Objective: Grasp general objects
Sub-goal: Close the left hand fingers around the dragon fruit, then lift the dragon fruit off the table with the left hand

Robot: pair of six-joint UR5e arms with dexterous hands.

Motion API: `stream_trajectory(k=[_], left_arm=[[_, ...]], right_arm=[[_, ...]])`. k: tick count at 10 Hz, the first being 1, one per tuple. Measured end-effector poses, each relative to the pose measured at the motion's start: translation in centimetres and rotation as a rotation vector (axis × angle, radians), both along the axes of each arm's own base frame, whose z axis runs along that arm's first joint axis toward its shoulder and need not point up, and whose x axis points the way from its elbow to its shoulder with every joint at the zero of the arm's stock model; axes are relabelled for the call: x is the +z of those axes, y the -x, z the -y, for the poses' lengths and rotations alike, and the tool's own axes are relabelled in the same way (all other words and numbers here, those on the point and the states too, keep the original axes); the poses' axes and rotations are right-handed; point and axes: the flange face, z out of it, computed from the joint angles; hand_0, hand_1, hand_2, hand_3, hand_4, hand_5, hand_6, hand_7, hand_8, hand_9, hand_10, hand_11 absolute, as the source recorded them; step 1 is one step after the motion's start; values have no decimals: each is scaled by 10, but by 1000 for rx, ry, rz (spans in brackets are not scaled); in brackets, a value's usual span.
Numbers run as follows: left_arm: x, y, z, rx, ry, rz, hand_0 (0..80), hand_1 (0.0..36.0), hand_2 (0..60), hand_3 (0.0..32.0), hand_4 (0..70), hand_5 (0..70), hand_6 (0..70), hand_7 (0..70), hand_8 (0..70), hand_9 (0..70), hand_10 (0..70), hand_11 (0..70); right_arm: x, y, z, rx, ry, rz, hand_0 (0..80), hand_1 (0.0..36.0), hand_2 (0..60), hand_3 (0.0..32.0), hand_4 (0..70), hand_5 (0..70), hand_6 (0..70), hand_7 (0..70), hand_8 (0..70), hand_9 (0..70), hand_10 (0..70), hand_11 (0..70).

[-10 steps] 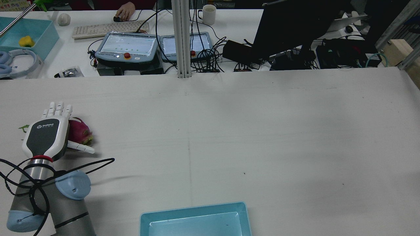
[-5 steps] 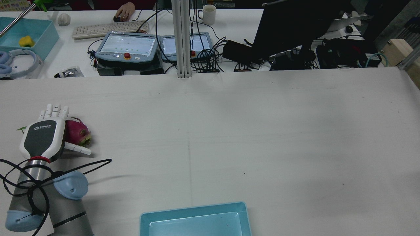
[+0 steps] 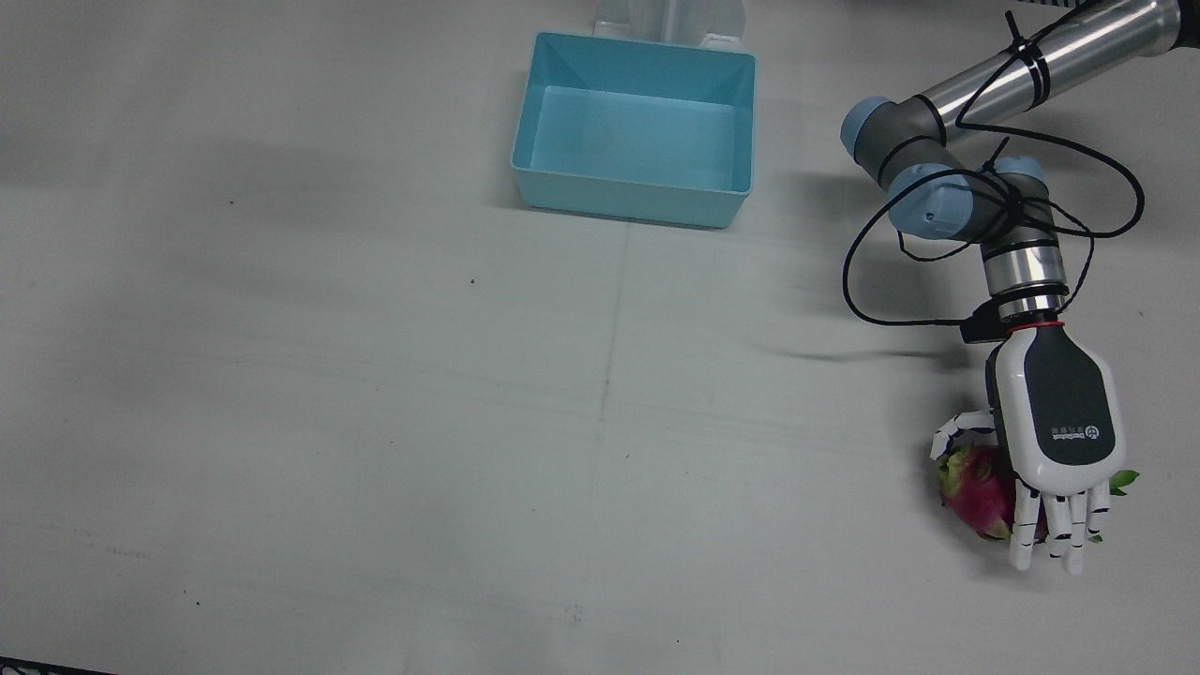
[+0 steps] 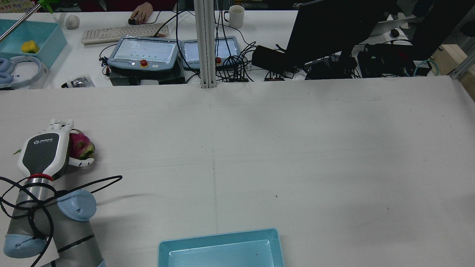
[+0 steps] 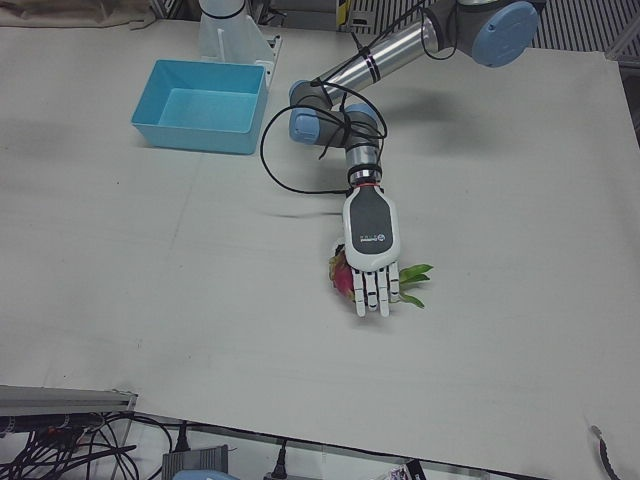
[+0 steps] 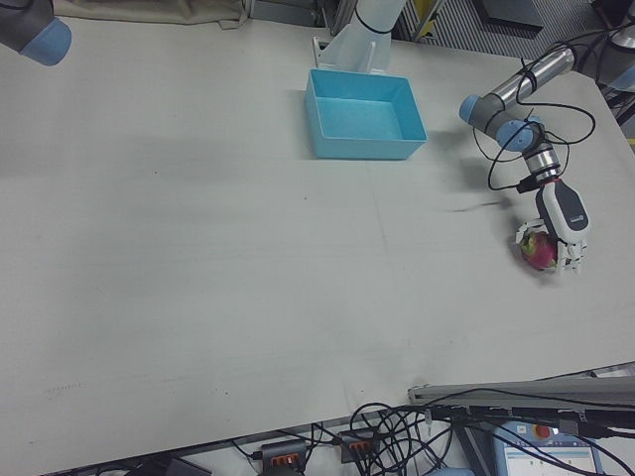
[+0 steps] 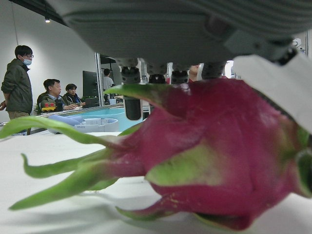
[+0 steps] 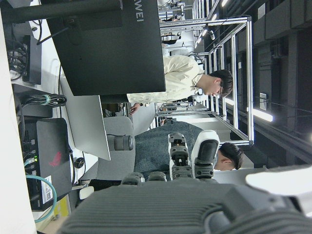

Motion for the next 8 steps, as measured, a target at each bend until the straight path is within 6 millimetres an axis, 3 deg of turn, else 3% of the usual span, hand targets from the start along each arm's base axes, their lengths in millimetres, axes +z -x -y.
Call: stream_trajectory(k=[1, 3, 4, 5, 8], left_arm=[[0, 1, 1, -2, 0, -1, 508, 84, 0, 0, 660, 399, 205, 505, 285, 427, 266, 384], [1, 4, 4, -11, -2, -4, 545, 107, 0, 0, 696, 445, 239, 537, 319, 488, 328, 468], [1, 9, 7, -20, -3, -7, 575, 119, 0, 0, 700, 495, 261, 556, 356, 532, 388, 546], [-1, 15, 12, -33, -5, -12, 589, 115, 0, 0, 700, 526, 273, 574, 375, 554, 424, 596], [-32, 42, 23, -75, -33, -62, 577, 110, 0, 0, 644, 488, 230, 528, 334, 509, 414, 583]], right_arm=[[0, 0, 0, 0, 0, 0, 0, 0, 0, 0, 0, 0, 0, 0, 0, 0, 0, 0], [0, 0, 0, 0, 0, 0, 0, 0, 0, 0, 0, 0, 0, 0, 0, 0, 0, 0], [0, 0, 0, 0, 0, 0, 0, 0, 0, 0, 0, 0, 0, 0, 0, 0, 0, 0], [0, 0, 0, 0, 0, 0, 0, 0, 0, 0, 0, 0, 0, 0, 0, 0, 0, 0], [0, 0, 0, 0, 0, 0, 0, 0, 0, 0, 0, 0, 0, 0, 0, 0, 0, 0]])
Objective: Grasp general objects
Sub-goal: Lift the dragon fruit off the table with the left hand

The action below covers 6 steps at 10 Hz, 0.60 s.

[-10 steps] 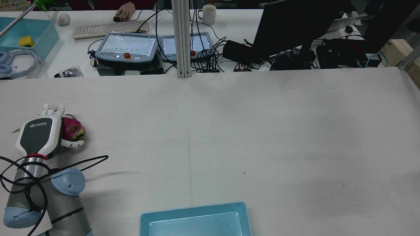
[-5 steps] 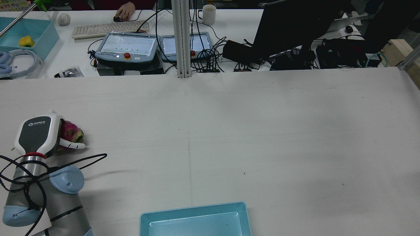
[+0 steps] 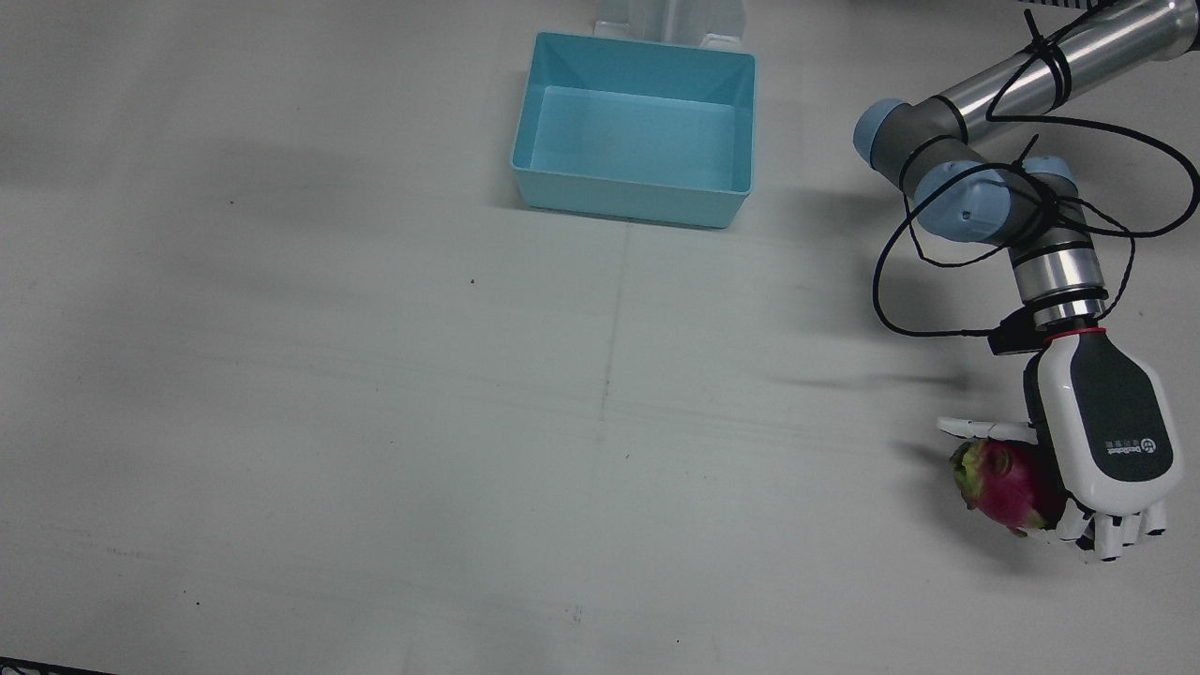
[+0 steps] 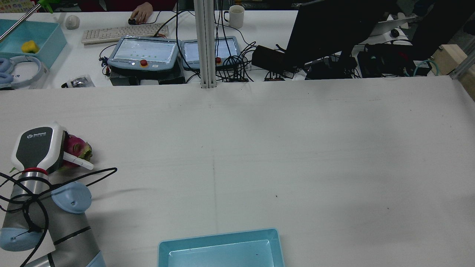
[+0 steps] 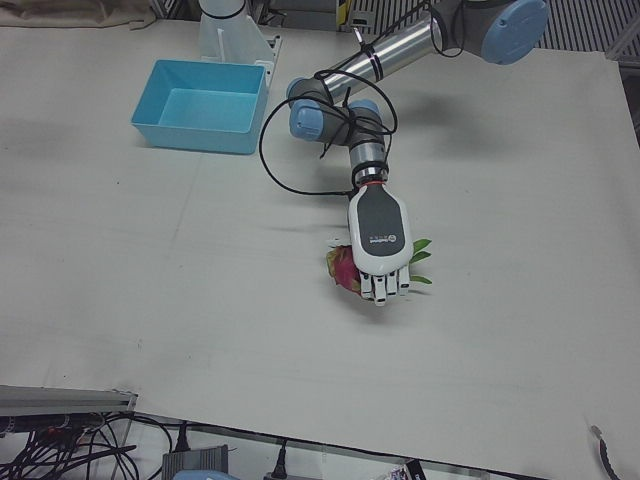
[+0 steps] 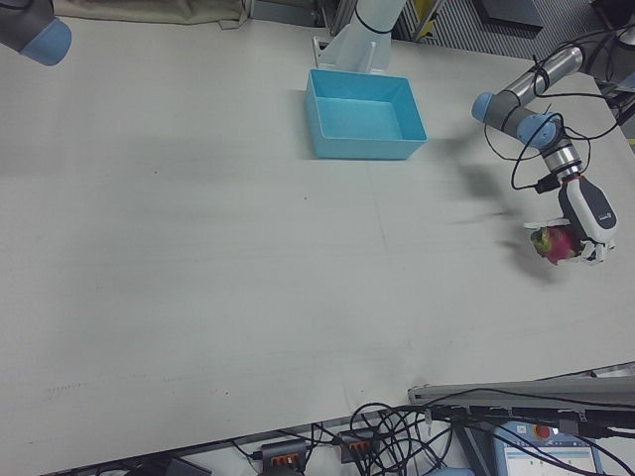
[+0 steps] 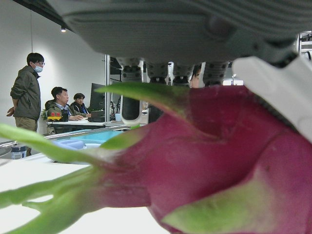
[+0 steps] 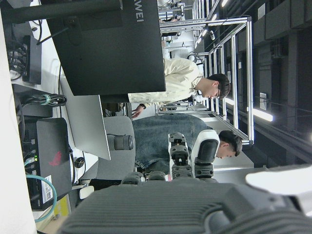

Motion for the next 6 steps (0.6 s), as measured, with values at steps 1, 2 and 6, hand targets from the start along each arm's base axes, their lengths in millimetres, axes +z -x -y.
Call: stream_trajectory(k=[1, 2, 6], left_arm=[[-22, 14, 2, -17, -23, -33, 572, 107, 0, 0, 633, 484, 225, 519, 335, 509, 420, 592], [-42, 35, 9, -45, -47, -72, 568, 106, 0, 0, 626, 481, 224, 516, 339, 515, 422, 595], [-98, 126, 35, -135, -160, -331, 546, 90, 0, 0, 506, 437, 173, 446, 322, 495, 379, 536]], right_arm=[[0, 0, 0, -1, 0, 0, 0, 0, 0, 0, 0, 0, 0, 0, 0, 0, 0, 0], [0, 0, 0, -1, -1, -1, 0, 0, 0, 0, 0, 0, 0, 0, 0, 0, 0, 0], [-1, 0, 0, 0, -1, 0, 0, 0, 0, 0, 0, 0, 0, 0, 0, 0, 0, 0]])
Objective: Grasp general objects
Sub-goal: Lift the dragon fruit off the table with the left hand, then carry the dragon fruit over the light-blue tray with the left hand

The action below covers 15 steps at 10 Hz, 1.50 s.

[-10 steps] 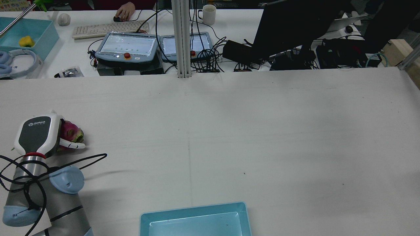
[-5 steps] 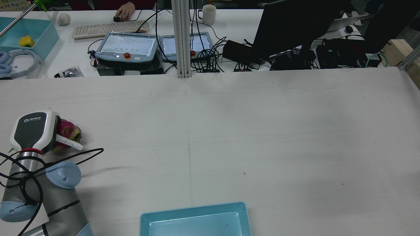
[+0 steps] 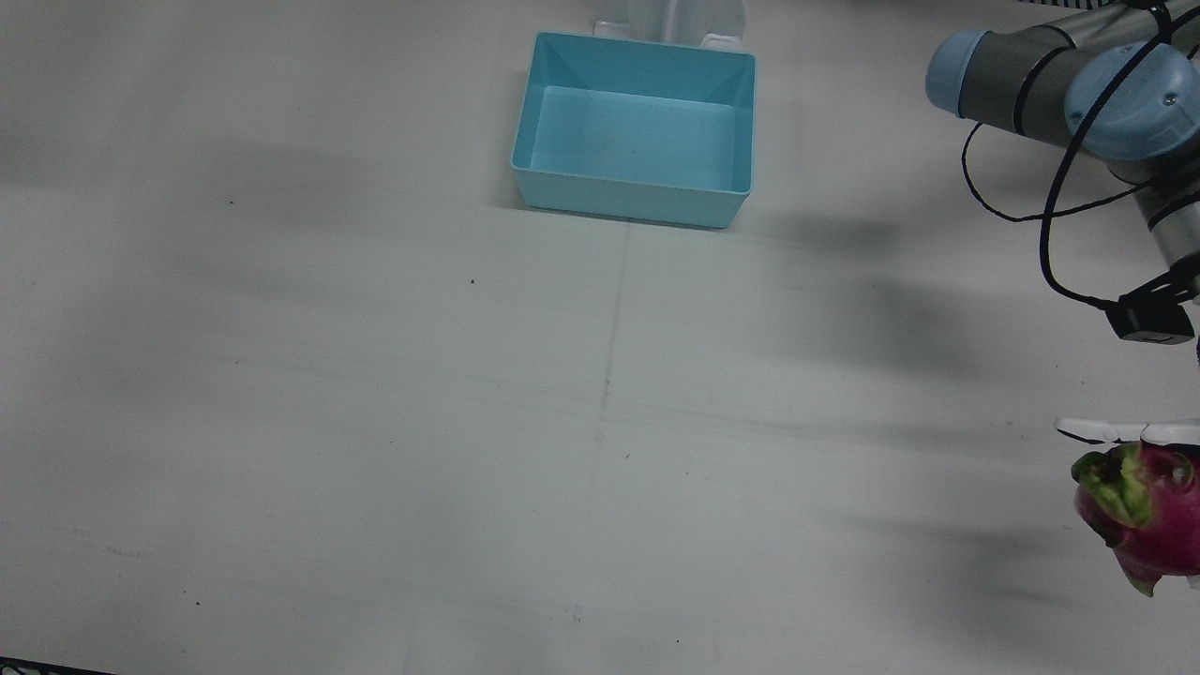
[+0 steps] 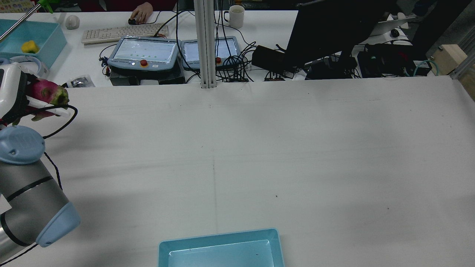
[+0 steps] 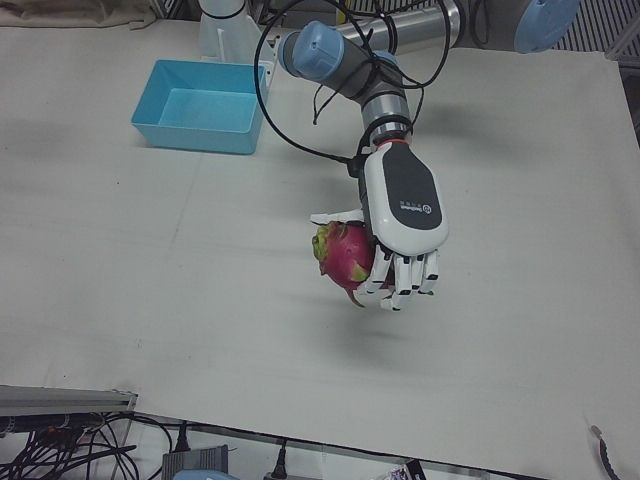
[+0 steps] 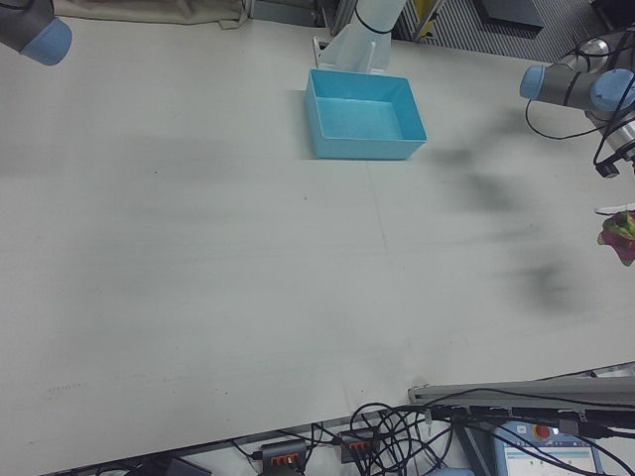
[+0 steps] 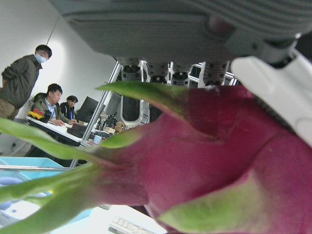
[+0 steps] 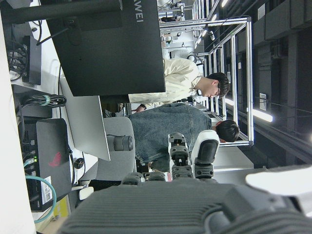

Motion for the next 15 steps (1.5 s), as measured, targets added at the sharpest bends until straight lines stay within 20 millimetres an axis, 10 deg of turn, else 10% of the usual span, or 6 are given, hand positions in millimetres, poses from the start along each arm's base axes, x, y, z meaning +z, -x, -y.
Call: stream_trajectory(k=[3, 15], left_arm=[[-14, 8, -3, 46, -59, -342, 577, 90, 0, 0, 700, 455, 226, 504, 327, 498, 351, 498], [-186, -108, -14, 816, -218, -945, 622, 79, 0, 0, 700, 443, 307, 680, 342, 503, 246, 357]], right_arm=[[0, 0, 0, 0, 0, 0, 0, 0, 0, 0, 0, 0, 0, 0, 0, 0, 0, 0], [0, 0, 0, 0, 0, 0, 0, 0, 0, 0, 0, 0, 0, 0, 0, 0, 0, 0]])
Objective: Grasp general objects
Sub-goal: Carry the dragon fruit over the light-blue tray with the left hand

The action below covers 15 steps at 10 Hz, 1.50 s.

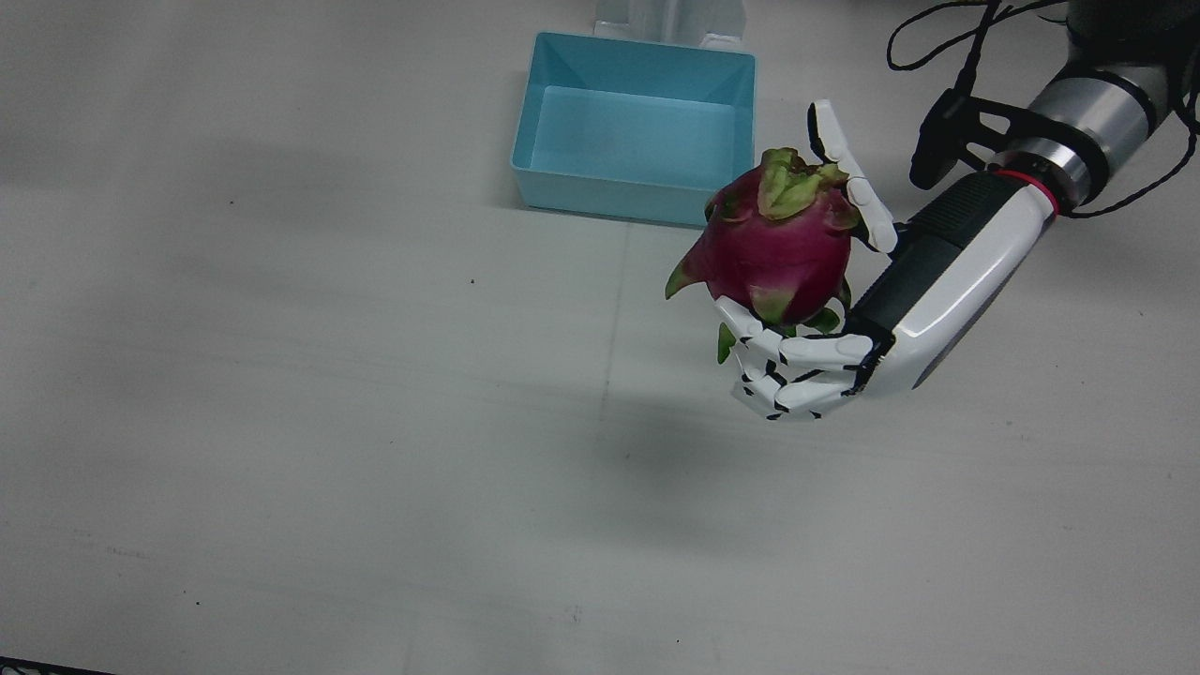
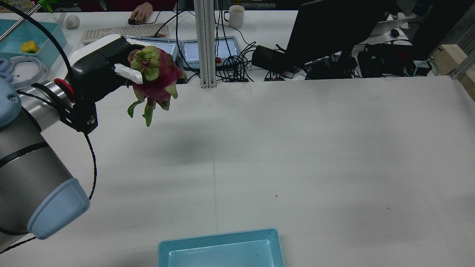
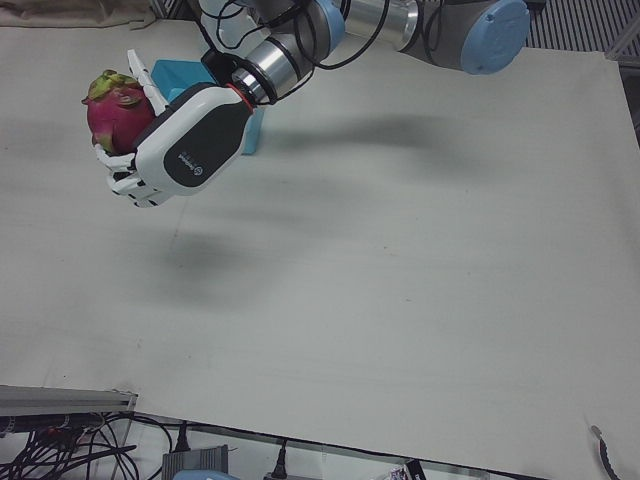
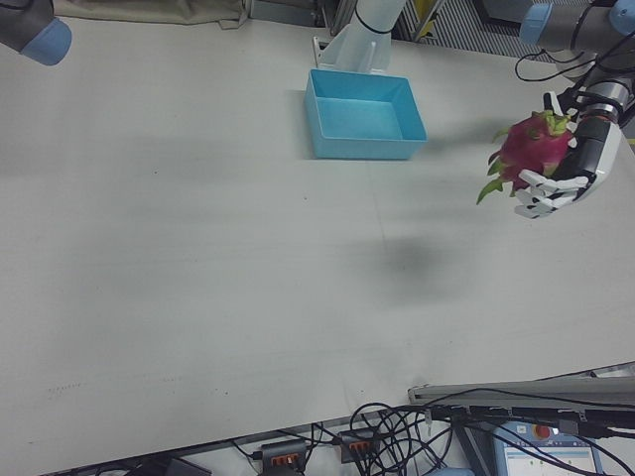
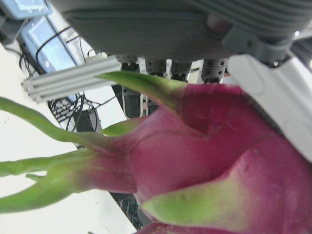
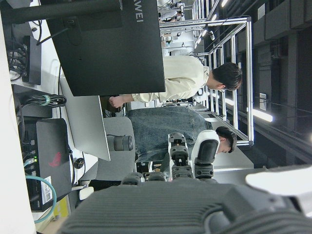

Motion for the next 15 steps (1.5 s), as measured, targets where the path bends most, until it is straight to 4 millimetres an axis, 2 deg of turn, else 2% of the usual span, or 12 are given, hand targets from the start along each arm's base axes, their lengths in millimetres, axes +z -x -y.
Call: stream_trajectory(k=[2, 3, 5, 7, 9, 12, 15], left_arm=[[-13, -61, -38, 140, -20, -52, 619, 63, 0, 0, 700, 453, 323, 700, 378, 536, 248, 358], [-21, -83, -57, 194, -30, -71, 625, 62, 0, 0, 700, 454, 324, 700, 378, 535, 246, 356], [-32, -103, -86, 256, -48, -98, 635, 64, 0, 0, 700, 456, 322, 700, 370, 522, 235, 339], [-38, -121, -113, 310, -58, -111, 629, 44, 0, 0, 700, 463, 326, 700, 386, 528, 242, 348], [-44, -140, -145, 373, -68, -126, 626, 41, 0, 0, 700, 446, 312, 693, 386, 516, 237, 341], [-44, -167, -186, 458, -69, -129, 616, 37, 0, 0, 700, 447, 315, 691, 390, 512, 230, 331], [-40, -189, -218, 524, -63, -125, 599, 28, 0, 0, 700, 444, 303, 674, 388, 502, 223, 319]], right_arm=[[0, 0, 0, 0, 0, 0, 0, 0, 0, 0, 0, 0, 0, 0, 0, 0, 0, 0], [0, 0, 0, 0, 0, 0, 0, 0, 0, 0, 0, 0, 0, 0, 0, 0, 0, 0], [1, 0, 0, 0, 1, 0, 0, 0, 0, 0, 0, 0, 0, 0, 0, 0, 0, 0], [1, 0, 0, 0, 1, 0, 0, 0, 0, 0, 0, 0, 0, 0, 0, 0, 0, 0], [1, 0, 0, 0, 1, 0, 0, 0, 0, 0, 0, 0, 0, 0, 0, 0, 0, 0], [1, 0, 0, 0, 2, 0, 0, 0, 0, 0, 0, 0, 0, 0, 0, 0, 0, 0], [1, 0, 0, 0, 2, 0, 0, 0, 0, 0, 0, 0, 0, 0, 0, 0, 0, 0]])
